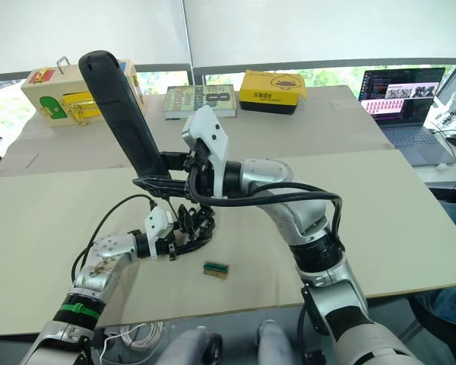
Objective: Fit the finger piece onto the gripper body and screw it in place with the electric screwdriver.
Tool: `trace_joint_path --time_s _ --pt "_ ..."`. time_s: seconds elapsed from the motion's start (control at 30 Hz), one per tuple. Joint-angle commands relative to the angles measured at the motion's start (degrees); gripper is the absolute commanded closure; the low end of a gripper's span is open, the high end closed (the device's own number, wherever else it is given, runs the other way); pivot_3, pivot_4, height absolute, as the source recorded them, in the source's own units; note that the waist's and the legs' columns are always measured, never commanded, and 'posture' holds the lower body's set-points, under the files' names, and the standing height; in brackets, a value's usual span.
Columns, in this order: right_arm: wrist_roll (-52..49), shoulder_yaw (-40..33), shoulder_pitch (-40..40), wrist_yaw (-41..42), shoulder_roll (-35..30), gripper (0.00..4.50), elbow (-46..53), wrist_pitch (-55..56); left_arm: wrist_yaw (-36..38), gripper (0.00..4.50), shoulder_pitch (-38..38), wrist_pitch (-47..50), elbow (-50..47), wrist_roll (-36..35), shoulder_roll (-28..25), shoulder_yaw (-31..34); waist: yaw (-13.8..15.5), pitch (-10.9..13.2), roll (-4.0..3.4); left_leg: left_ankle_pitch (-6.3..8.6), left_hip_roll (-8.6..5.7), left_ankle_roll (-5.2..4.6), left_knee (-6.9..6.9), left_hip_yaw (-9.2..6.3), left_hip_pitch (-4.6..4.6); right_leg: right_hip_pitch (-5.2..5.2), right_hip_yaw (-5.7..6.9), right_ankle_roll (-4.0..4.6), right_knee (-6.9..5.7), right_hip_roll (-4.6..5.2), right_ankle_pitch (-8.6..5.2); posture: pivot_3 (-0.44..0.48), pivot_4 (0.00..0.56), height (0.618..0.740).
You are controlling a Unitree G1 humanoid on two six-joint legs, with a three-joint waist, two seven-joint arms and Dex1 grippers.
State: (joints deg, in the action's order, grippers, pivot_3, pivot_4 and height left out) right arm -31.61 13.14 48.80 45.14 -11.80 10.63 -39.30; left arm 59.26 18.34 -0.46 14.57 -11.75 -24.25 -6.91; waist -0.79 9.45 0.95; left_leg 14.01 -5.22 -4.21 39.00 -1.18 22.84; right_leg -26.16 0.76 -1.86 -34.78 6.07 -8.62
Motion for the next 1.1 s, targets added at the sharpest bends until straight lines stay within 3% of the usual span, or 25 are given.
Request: trace_joint_path --time_s 0.03,1.1 --pt "0.0 -0.63 0.35 0.26 0.81 2.58 1.39 1.9 0.46 2.22 -1.28 1.79 0.99 0.86 -0.23 -1.63 0.0 0.0 0.0 0.0 0.0 0.0 0.0 0.0 0.0 0.0 0.0 0.0 0.0 0.0 0.0 0.0 0.15 0.74" --pt "2.61 -0.4 -3.25 0.74 1.6 2.58 -0.06 4.52 0.41 2.22 -1.6 1.01 2.07 0.98 -0.01 -1.66 0.01 -0.01 0.01 0.0 0.0 0.0 0.0 0.0 -0.02 0.01 0.0 0.0 0.0 0.0 0.0 0.0 0.15 0.74"
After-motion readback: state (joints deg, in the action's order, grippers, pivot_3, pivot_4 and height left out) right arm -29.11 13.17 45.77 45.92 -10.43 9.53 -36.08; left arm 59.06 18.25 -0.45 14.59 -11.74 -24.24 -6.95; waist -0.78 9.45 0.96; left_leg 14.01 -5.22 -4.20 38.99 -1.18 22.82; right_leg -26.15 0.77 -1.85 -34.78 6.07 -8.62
